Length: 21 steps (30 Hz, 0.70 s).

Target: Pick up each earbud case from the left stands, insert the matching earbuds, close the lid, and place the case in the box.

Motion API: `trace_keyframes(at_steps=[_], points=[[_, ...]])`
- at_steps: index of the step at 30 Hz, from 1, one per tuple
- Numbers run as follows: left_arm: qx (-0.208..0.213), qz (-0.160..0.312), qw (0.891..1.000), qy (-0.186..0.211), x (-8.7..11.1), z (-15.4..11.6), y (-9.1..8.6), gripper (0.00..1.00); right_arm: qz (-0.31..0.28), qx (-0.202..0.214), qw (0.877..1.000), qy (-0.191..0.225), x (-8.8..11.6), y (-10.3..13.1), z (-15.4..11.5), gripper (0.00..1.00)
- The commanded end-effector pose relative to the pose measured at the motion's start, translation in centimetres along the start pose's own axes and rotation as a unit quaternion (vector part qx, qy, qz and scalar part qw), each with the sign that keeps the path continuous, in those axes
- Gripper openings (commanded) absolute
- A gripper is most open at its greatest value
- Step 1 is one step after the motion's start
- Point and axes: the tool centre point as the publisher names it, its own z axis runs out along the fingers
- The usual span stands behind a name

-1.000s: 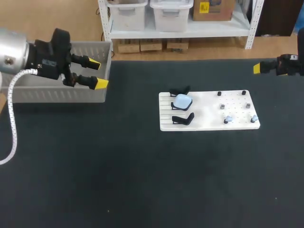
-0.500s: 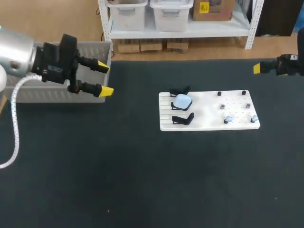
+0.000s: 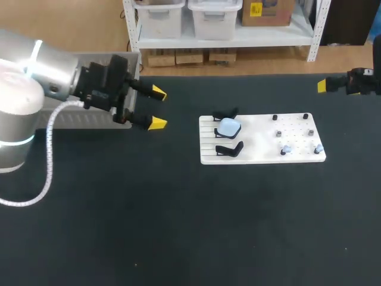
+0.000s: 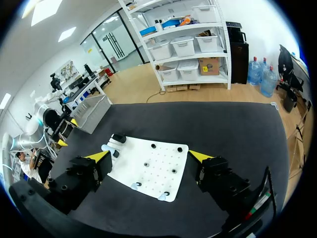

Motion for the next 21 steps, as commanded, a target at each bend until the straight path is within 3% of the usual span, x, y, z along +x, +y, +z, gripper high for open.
trace_keyframes(at_steps=[1,21], points=[[0.041,-0.001,0.999,-0.005,0.5,2.8,2.7,1.00,0.000,0.000,1.000,0.000,0.0,0.0,0.0,1.00],[0.091,0.016,0.996,-0.014,-0.2,9.7,2.8,1.00,0.000,0.000,1.000,0.000,0.0,0.0,0.0,1.00]])
